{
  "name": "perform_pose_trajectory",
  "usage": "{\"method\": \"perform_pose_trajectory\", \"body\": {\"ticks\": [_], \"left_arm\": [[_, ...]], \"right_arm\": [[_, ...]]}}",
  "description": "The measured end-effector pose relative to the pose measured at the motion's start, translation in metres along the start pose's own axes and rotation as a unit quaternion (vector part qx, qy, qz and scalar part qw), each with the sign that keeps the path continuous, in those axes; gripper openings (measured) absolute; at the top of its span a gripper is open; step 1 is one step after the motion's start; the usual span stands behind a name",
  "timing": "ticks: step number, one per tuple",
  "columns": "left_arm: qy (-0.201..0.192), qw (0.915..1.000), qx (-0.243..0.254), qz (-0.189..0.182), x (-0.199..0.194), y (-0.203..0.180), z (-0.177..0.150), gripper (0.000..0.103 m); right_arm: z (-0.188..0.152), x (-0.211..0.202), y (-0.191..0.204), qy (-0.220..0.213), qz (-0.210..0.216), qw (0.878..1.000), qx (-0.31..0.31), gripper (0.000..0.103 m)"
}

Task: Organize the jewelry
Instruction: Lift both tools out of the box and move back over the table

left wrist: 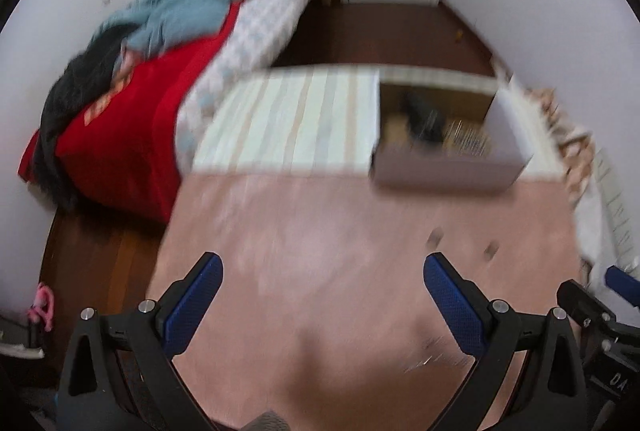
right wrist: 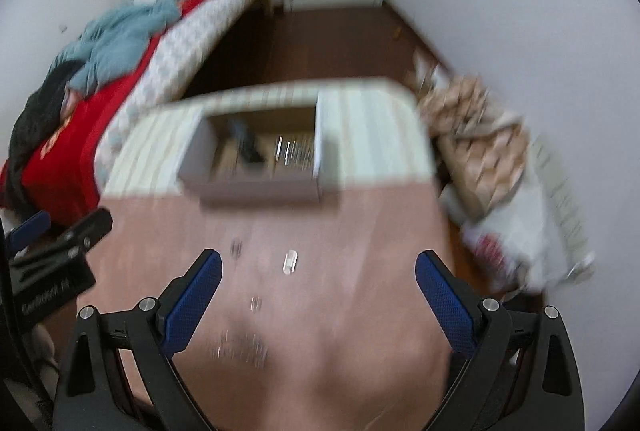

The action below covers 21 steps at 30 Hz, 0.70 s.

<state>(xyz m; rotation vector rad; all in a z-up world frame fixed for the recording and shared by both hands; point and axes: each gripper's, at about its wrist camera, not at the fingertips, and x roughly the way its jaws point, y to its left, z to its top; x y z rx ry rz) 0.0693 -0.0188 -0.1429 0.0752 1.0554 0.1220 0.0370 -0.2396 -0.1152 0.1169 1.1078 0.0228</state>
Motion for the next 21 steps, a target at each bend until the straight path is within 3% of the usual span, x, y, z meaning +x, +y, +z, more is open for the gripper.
{"method": "perform_pose_trajectory", "body": {"ticks": [2,4,10,16,21], "left_arm": [[0.032,0.9995,0.001,0.004,0.022,0.001,-0.018,0.102],[0.056,0.9984,0.002,-0.004,0.038,0.000,-0.032,0.102],[0.103,0.9920,-0.004,-0.073,0.061,-0.016,-0.059,0.102],[0.094,0.9858,0.089,-0.107,0.050,-0.065,-0.076,0.102],[0.087,0.9796,0.133,-0.123,0.044,-0.098,-0.085,0.102]], "right_arm": [[-0.023,0.025,-0.004,0.035,0.022,0.999,0.009,0.075],[-0.040,0.045,-0.010,0.059,0.027,0.998,0.025,0.068],[-0.064,0.062,-0.026,0.066,0.017,0.996,0.054,0.067],[-0.062,0.062,-0.053,0.059,-0.003,0.995,0.086,0.067],[-0.061,0.062,-0.078,0.058,-0.019,0.991,0.118,0.067]]}}
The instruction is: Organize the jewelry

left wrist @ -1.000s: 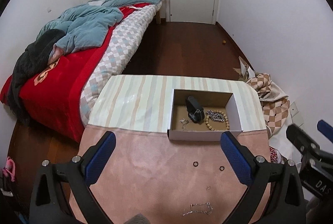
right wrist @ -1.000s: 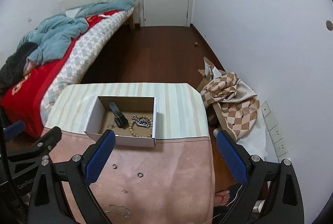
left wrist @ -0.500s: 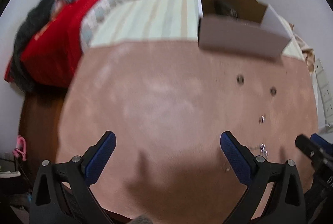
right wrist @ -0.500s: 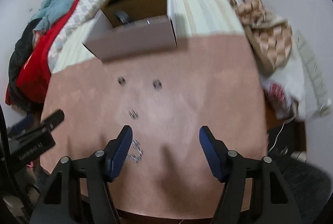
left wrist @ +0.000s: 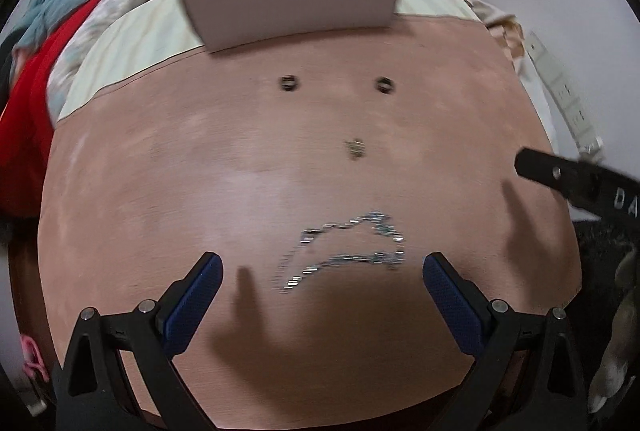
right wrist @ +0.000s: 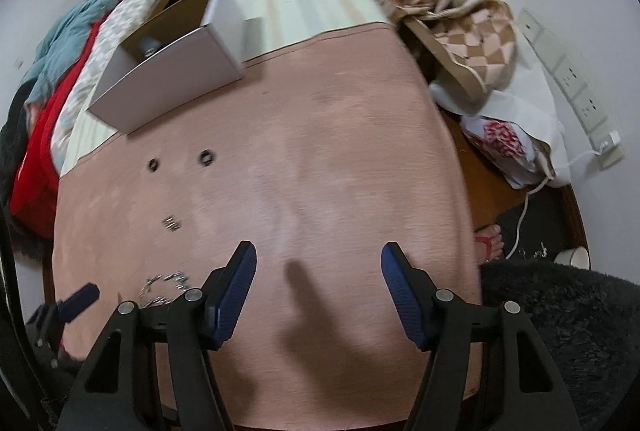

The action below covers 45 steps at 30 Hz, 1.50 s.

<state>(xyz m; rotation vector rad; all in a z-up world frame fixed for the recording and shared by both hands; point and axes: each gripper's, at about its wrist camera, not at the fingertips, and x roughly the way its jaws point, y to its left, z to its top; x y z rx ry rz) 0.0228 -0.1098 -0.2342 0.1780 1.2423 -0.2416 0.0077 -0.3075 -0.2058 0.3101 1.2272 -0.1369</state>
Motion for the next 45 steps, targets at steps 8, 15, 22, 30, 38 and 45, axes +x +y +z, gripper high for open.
{"method": "perform_pose_trajectory", "body": {"ticks": [8,15,22,30,38,45], "left_arm": [[-0.014,0.9994,0.033,0.000,0.011,-0.021,0.008,0.061],[-0.019,0.9990,0.035,-0.021,0.008,-0.020,0.016,0.011],[-0.033,0.9974,-0.051,-0.039,-0.005,0.027,0.027,0.005],[-0.055,0.9906,-0.122,-0.029,-0.028,0.093,0.036,0.005],[-0.057,0.9885,-0.138,-0.024,-0.030,0.112,0.037,0.000],[-0.055,0.9867,-0.151,-0.026,-0.028,0.121,0.032,0.000]], "right_arm": [[0.003,0.006,-0.024,0.005,-0.009,1.000,0.023,0.067],[0.004,0.006,-0.031,0.003,-0.003,0.999,0.035,0.067],[0.006,-0.003,-0.028,-0.007,0.019,0.999,0.042,0.067],[0.011,0.002,0.010,0.001,0.081,0.997,0.004,0.067],[0.015,0.015,0.082,-0.013,0.122,0.989,-0.084,0.058],[0.002,0.040,0.117,-0.013,0.088,0.985,-0.146,0.048]]}}
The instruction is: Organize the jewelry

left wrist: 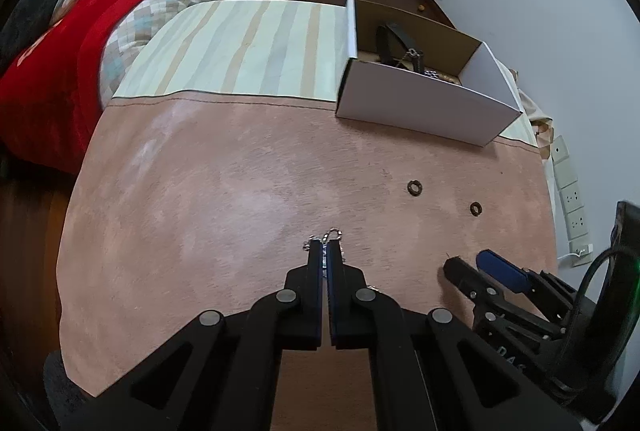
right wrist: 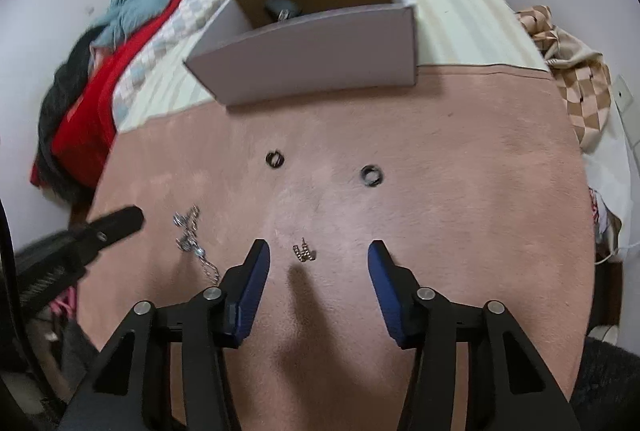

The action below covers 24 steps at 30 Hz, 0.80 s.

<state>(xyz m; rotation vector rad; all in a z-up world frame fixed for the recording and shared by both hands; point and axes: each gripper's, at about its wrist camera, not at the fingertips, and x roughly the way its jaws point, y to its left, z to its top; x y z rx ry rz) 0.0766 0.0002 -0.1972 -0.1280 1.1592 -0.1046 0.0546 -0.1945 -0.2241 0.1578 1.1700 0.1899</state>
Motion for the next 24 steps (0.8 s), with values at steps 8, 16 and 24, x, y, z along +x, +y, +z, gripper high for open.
{"method": "perform_pose_trajectory", "body": {"ticks": [8,16,24], "left_arm": [[0.056,0.9963,-0.058,-0.028,0.019,0.024,-0.007,0.007],[0.062,0.9944,-0.079,-0.032,0.035,0.025,-0.008,0.055],[0.018,0.9982,0.023,0.053,0.047,-0.012,-0.003,0.024]], "right_arm": [[-0.006,0.008,0.012,-0.009,-0.019,0.999,-0.033,0.009],[-0.010,-0.006,-0.006,-0.014,-0.020,1.000,-0.002,0.009],[-0.010,-0.005,-0.015,-0.014,-0.034,0.999,0.009,0.009]]}}
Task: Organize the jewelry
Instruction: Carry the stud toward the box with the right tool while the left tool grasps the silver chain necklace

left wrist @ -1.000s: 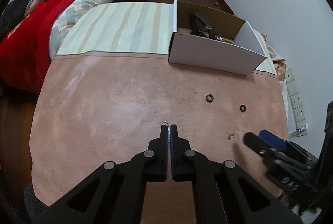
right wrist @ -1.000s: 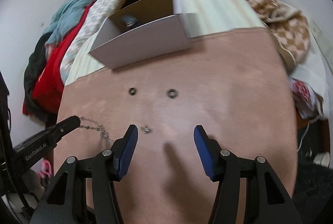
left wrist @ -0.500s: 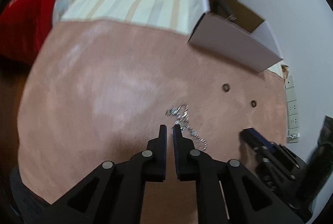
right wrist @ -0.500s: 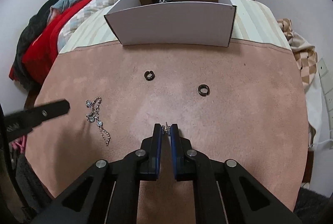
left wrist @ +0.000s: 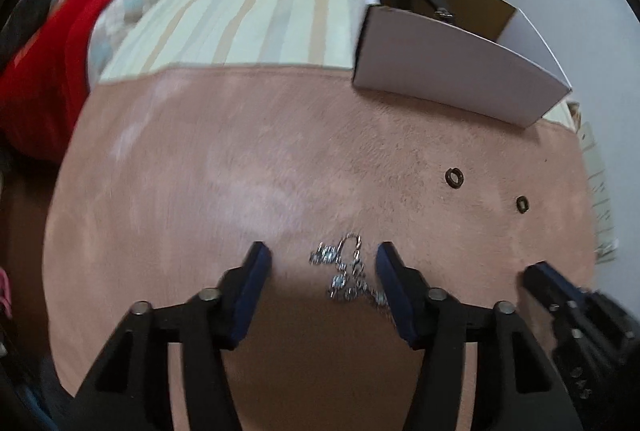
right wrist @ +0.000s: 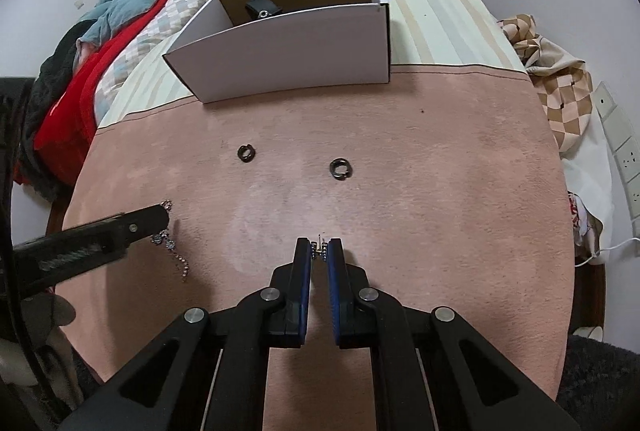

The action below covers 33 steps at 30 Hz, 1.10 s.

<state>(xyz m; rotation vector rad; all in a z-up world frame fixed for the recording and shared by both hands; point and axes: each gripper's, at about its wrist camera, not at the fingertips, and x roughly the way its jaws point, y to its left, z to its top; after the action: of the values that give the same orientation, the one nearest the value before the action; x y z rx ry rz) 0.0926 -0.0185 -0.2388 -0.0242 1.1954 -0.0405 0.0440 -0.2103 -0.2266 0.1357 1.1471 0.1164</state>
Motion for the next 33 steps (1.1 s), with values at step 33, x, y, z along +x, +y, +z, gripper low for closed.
{"method": "perform_pose_trajectory", "body": {"ticks": [33], "left_arm": [[-0.051,0.9896,-0.022,-0.132,-0.095,0.010,0.089,0.028]], "right_arm": [[0.119,-0.099,-0.017,-0.110,0.072,0.991,0.041,0.009]]}}
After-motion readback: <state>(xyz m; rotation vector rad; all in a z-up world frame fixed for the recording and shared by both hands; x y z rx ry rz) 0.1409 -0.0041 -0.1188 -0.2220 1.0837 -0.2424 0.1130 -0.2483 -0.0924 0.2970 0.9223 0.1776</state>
